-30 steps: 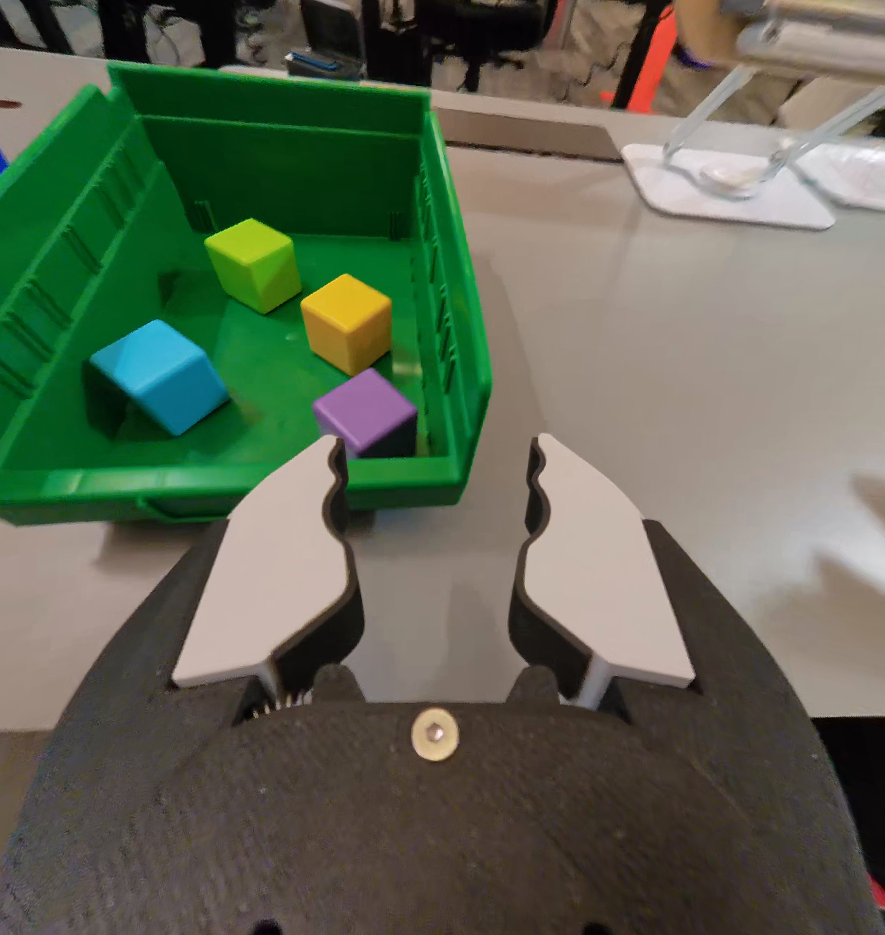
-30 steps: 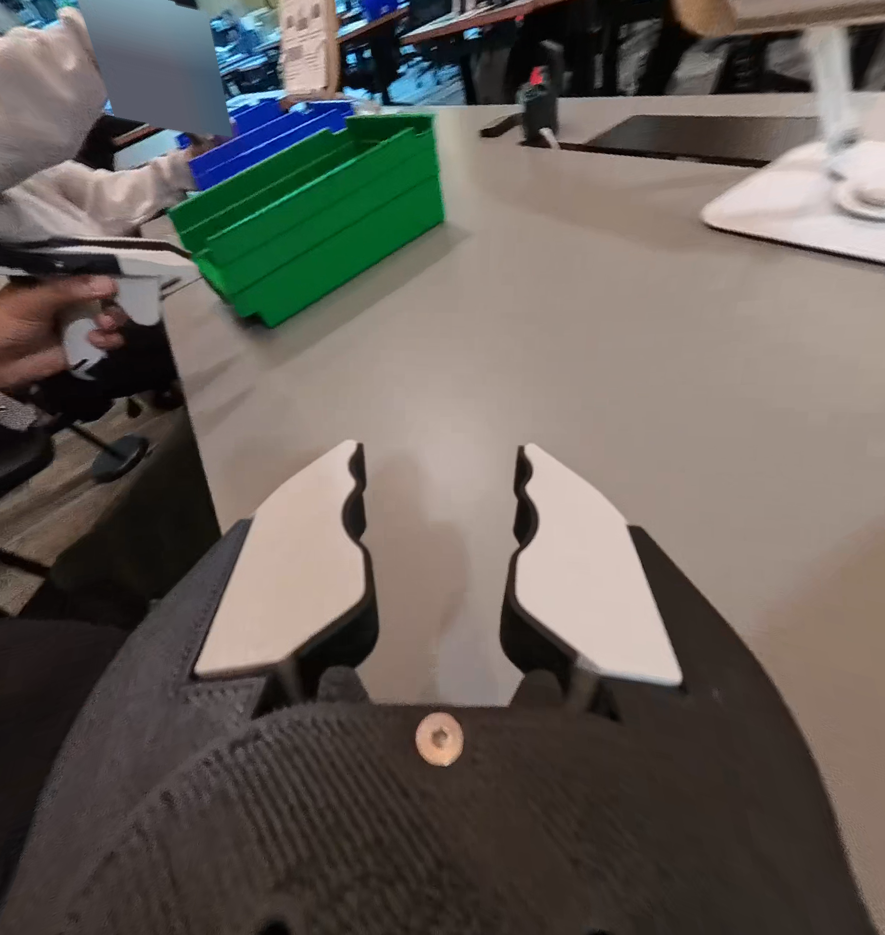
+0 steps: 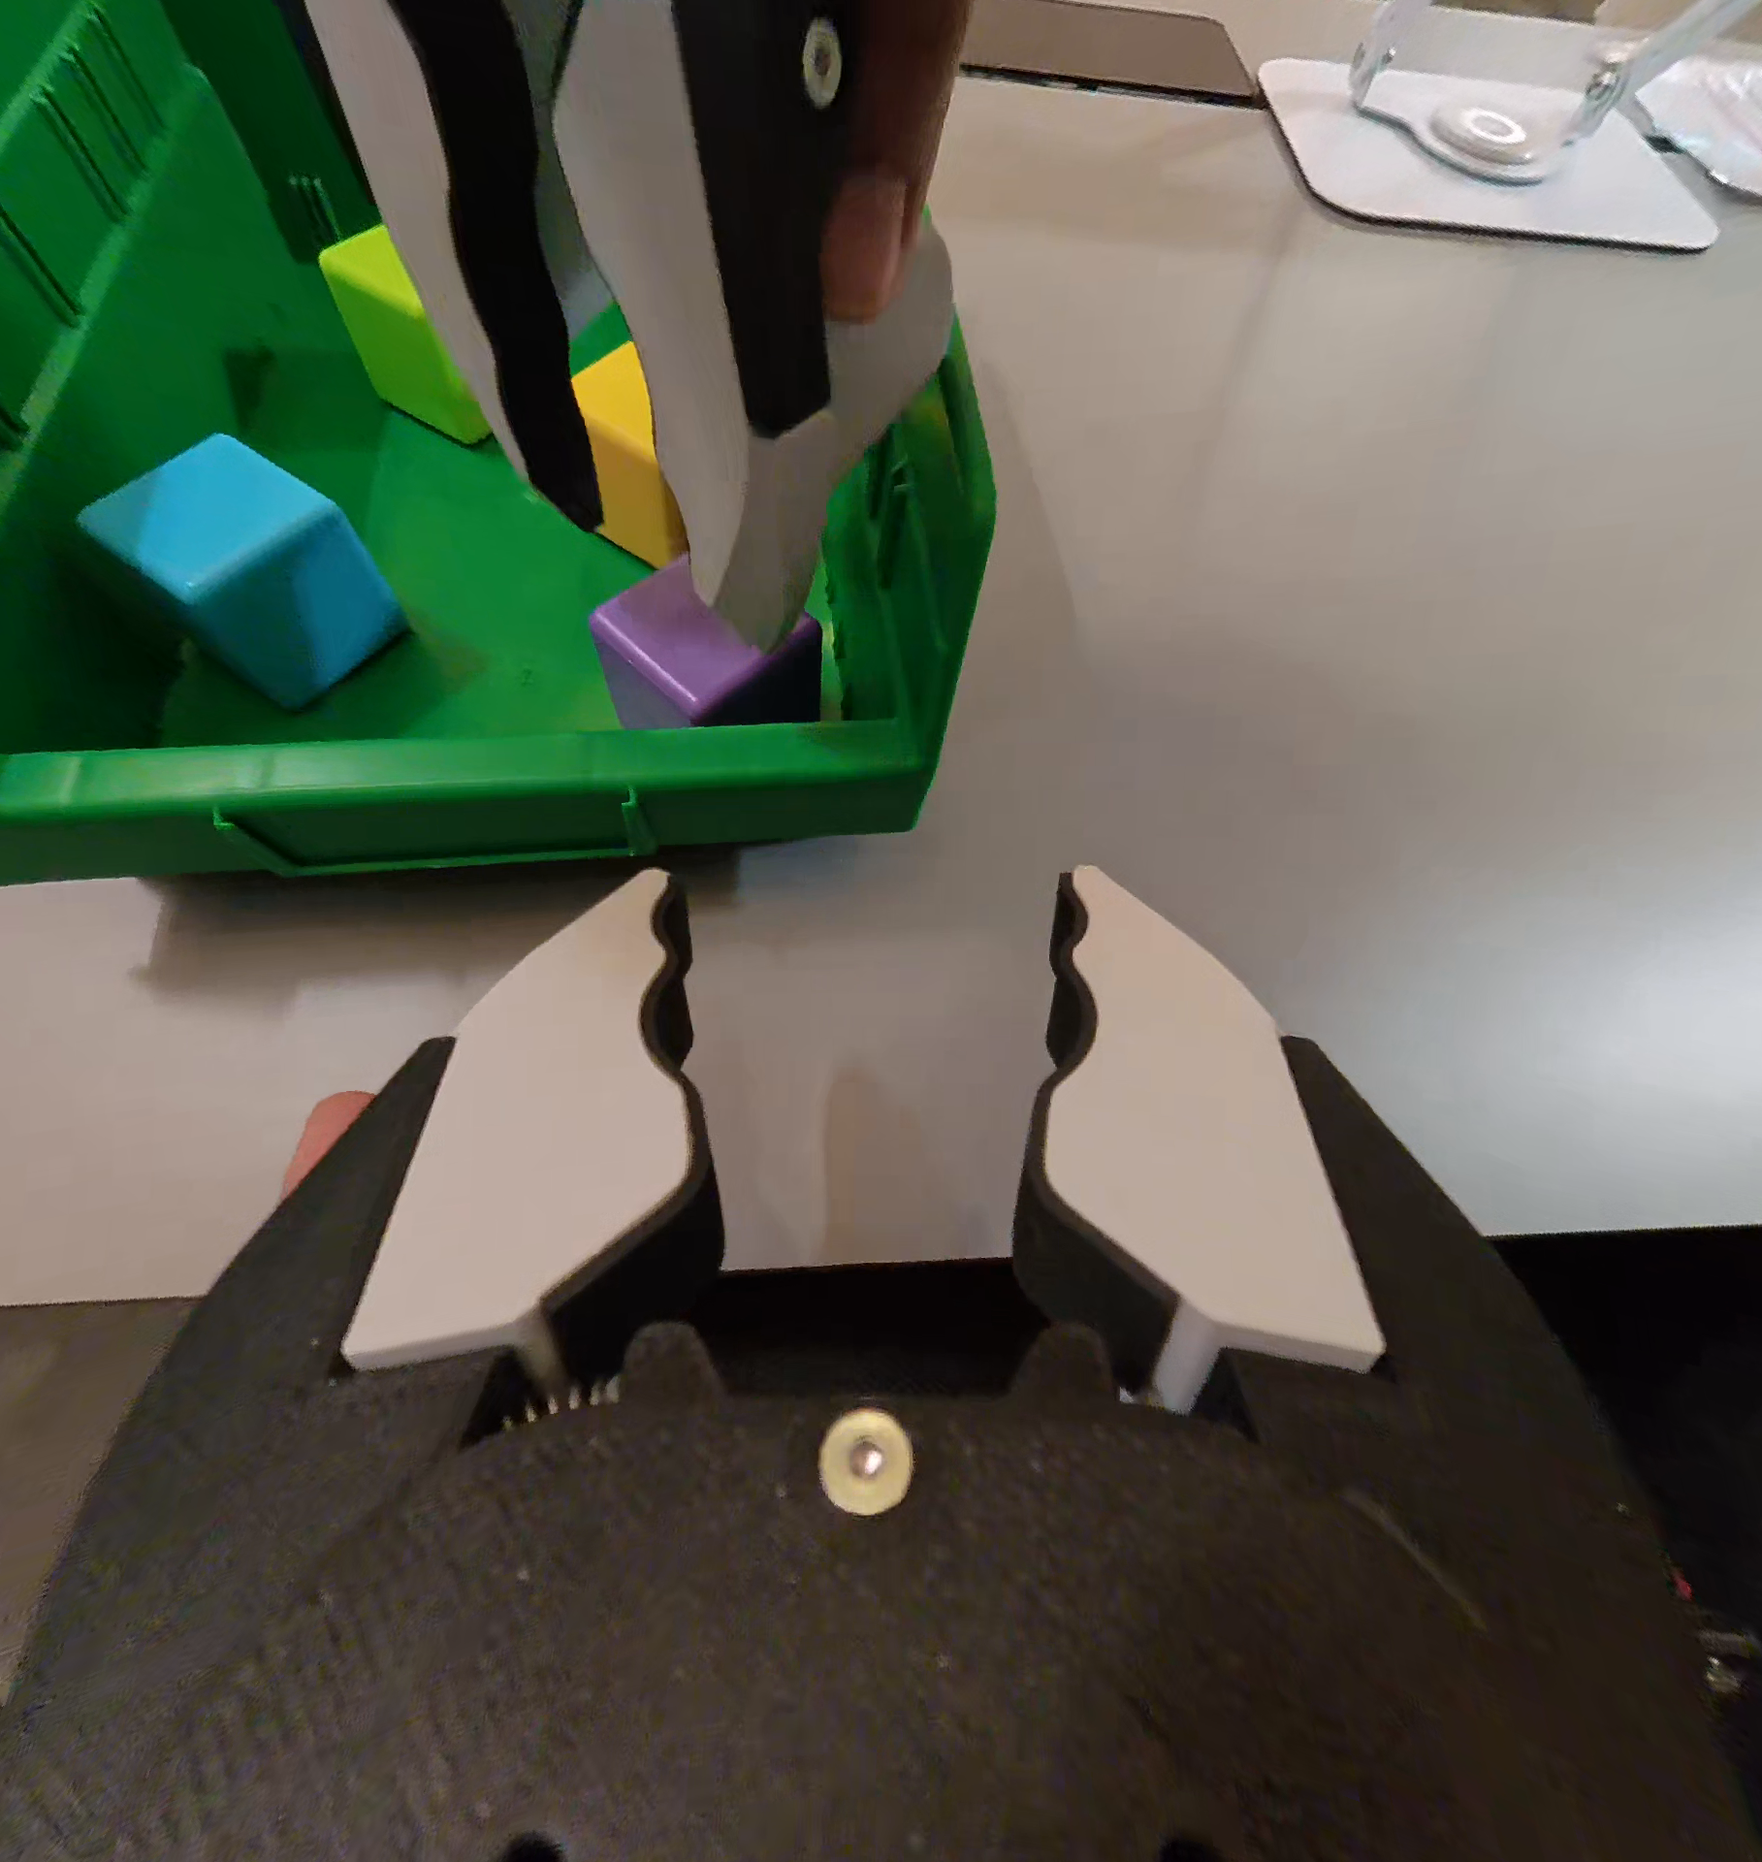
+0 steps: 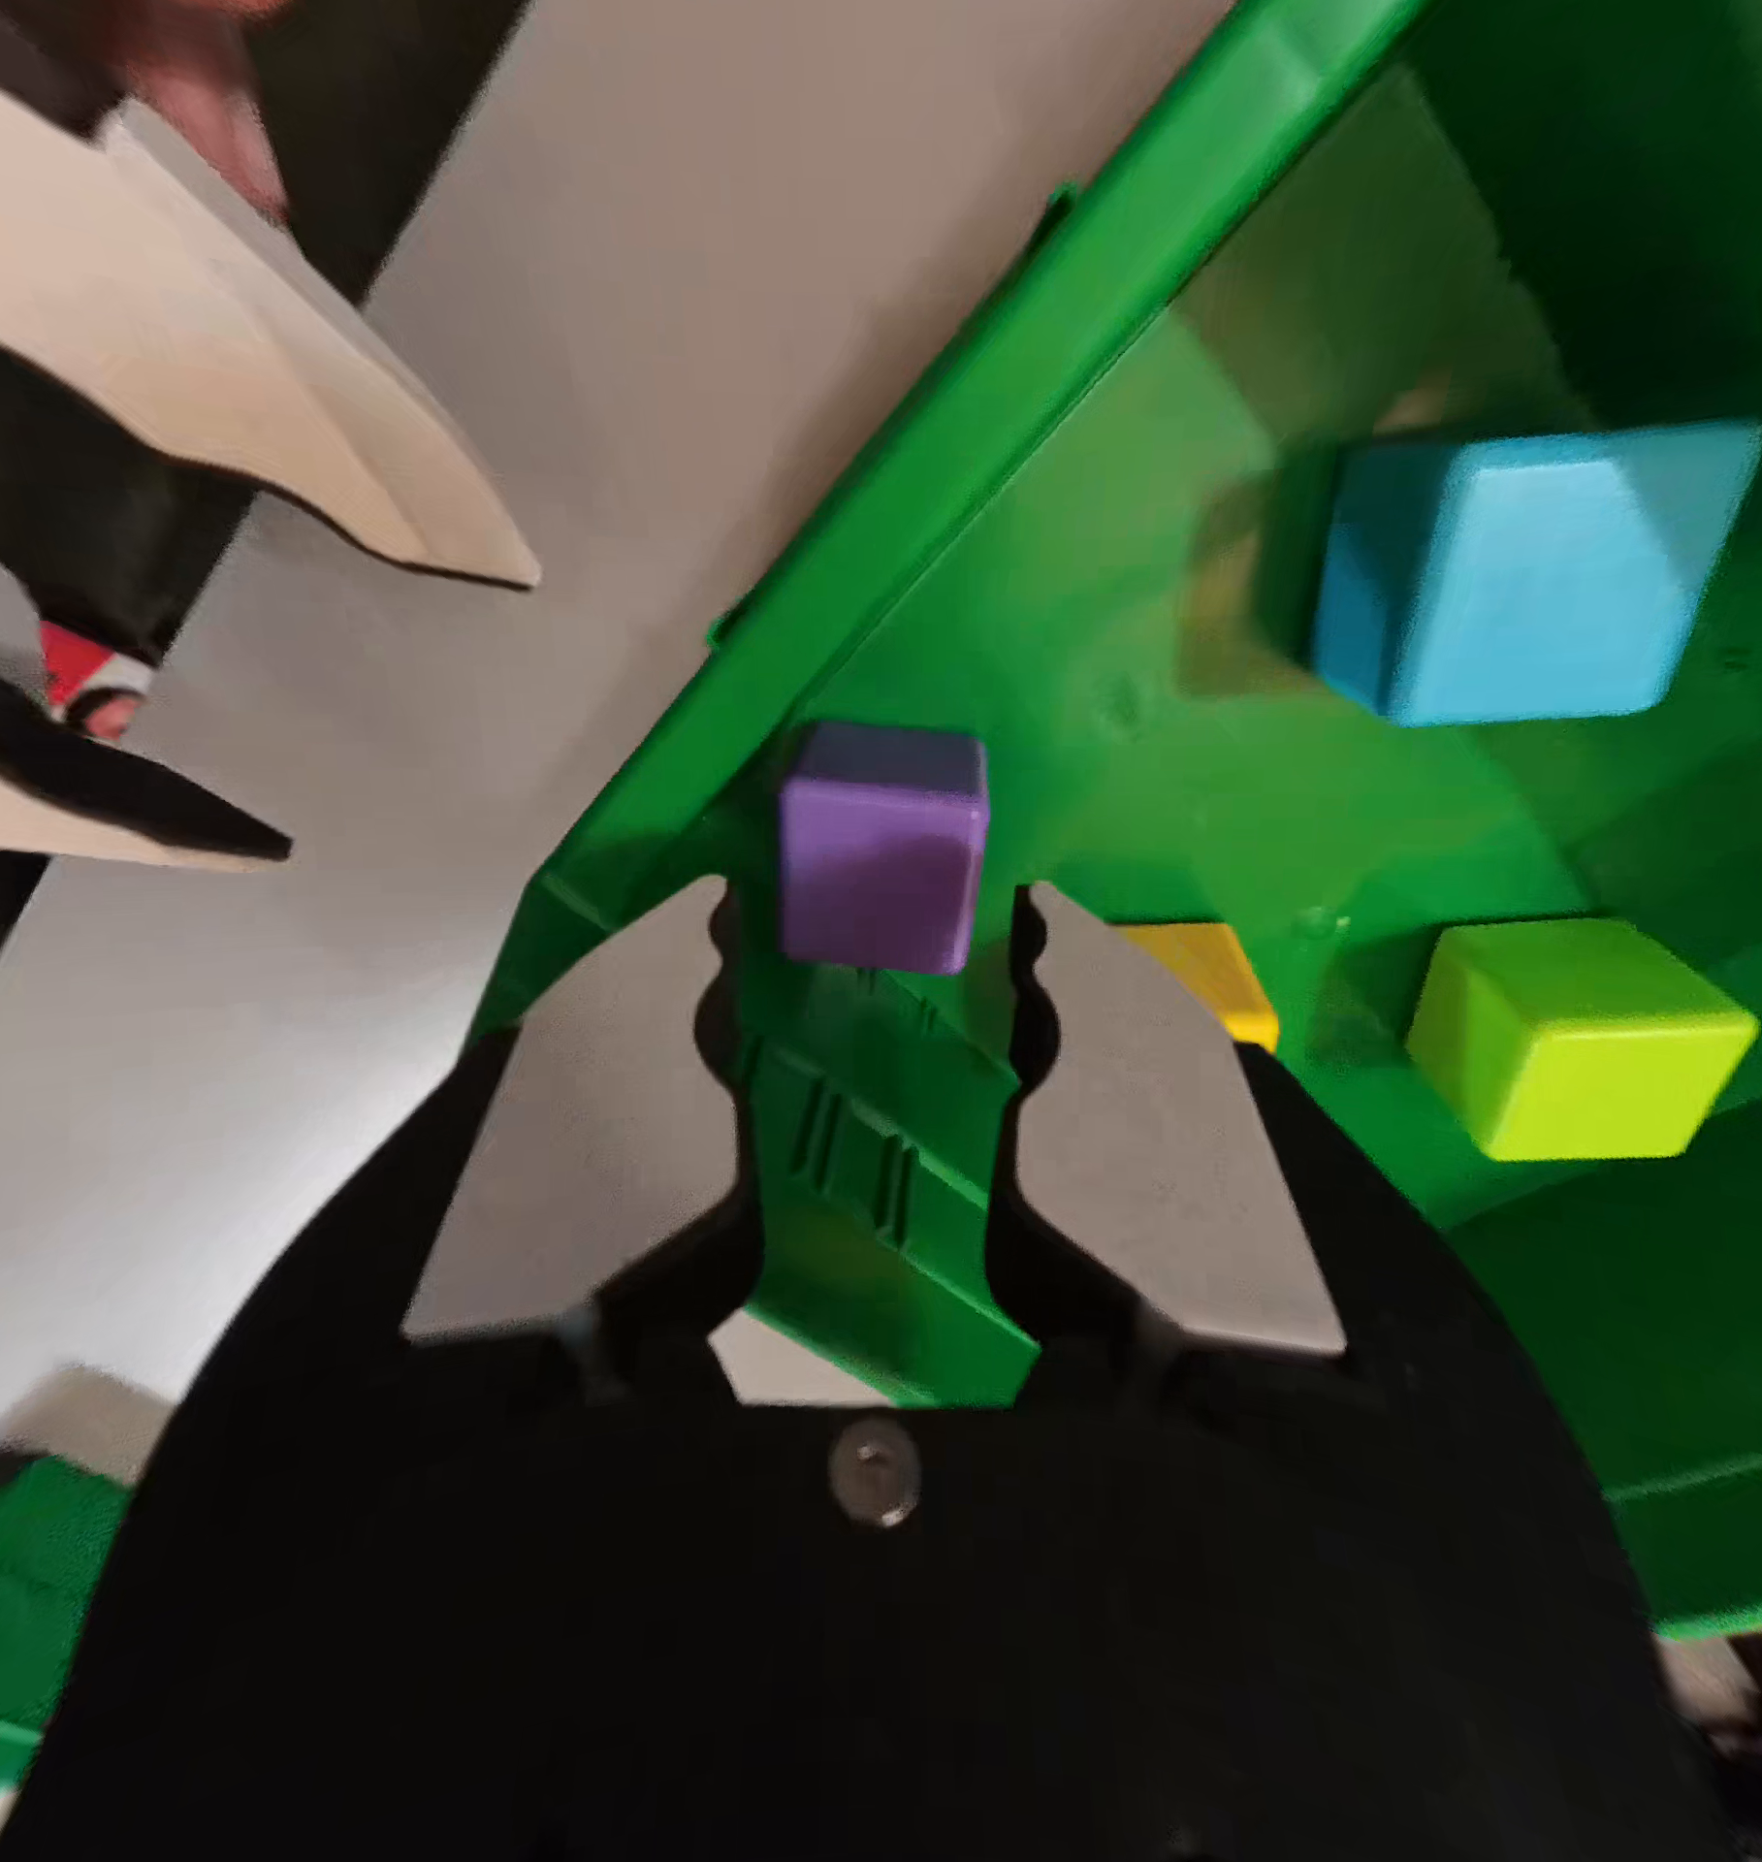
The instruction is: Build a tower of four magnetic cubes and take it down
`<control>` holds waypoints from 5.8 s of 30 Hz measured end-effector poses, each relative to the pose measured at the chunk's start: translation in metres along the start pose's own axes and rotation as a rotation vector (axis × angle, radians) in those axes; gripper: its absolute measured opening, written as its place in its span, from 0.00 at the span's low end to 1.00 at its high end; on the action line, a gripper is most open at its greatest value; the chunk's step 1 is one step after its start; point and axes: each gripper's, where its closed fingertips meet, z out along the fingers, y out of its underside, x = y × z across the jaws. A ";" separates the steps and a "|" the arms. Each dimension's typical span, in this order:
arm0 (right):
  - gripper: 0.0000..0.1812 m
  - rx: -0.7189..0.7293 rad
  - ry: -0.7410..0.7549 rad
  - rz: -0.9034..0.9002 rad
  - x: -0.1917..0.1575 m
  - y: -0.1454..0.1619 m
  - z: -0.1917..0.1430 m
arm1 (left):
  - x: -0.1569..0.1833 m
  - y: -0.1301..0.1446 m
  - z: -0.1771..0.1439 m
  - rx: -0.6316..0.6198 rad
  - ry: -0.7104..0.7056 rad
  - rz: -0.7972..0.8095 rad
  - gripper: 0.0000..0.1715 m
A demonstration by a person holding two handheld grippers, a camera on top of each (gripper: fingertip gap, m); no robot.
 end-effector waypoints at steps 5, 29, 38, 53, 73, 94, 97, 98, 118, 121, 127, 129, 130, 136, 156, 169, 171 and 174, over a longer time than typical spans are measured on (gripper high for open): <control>0.31 -0.178 -0.040 -0.016 -0.003 0.007 0.015 | 0.002 0.003 0.003 -0.020 0.020 -0.012 0.41; 0.26 0.926 0.655 0.505 -0.166 0.195 -0.128 | 0.030 -0.011 -0.003 0.024 -0.050 0.181 0.38; 0.26 0.971 0.638 0.857 -0.241 0.312 -0.016 | 0.199 -0.034 0.029 0.084 0.274 0.265 0.36; 0.26 0.930 0.546 0.782 -0.235 0.315 0.025 | 0.252 -0.026 0.083 0.031 0.481 0.337 0.31; 0.24 0.738 0.554 0.871 -0.240 0.343 0.050 | 0.244 -0.017 0.086 -0.024 0.525 0.287 0.30; 0.33 0.826 0.570 0.920 -0.244 0.348 0.030 | 0.241 -0.020 0.086 -0.009 0.512 0.283 0.30; 0.34 0.934 0.626 0.948 -0.243 0.353 0.006 | 0.242 -0.020 0.087 -0.012 0.515 0.277 0.30; 0.34 0.983 0.660 0.964 -0.241 0.355 -0.006 | 0.242 -0.020 0.087 -0.014 0.516 0.274 0.30; 0.33 0.697 0.388 0.794 0.024 0.043 -0.126 | 0.145 -0.084 0.083 0.297 0.299 -0.357 0.30; 0.31 0.492 0.304 0.817 0.044 0.035 -0.088 | 0.135 -0.086 0.083 0.317 0.251 -0.357 0.30; 0.30 0.271 0.177 0.896 0.066 0.038 -0.047 | 0.135 -0.087 0.086 0.314 0.247 -0.360 0.30; 0.31 0.218 0.165 0.907 0.070 0.042 -0.038 | 0.135 -0.087 0.088 0.311 0.244 -0.367 0.30; 0.32 0.182 0.171 0.907 0.072 0.045 -0.033 | 0.136 -0.086 0.089 0.308 0.245 -0.369 0.30; 0.36 0.002 0.146 0.918 0.074 0.060 0.000 | 0.137 -0.084 0.092 0.292 0.243 -0.377 0.30; 0.28 0.409 0.222 0.822 0.050 0.049 -0.099 | 0.150 -0.082 0.094 0.267 0.273 -0.316 0.31; 0.28 0.538 0.480 0.842 -0.098 0.190 -0.167 | 0.161 -0.072 0.100 0.205 0.310 -0.313 0.31; 0.28 0.493 0.506 0.851 -0.117 0.214 -0.165 | 0.163 -0.070 0.101 0.193 0.315 -0.309 0.31; 0.28 0.421 0.533 0.853 -0.142 0.246 -0.158 | 0.167 -0.067 0.102 0.180 0.324 -0.303 0.31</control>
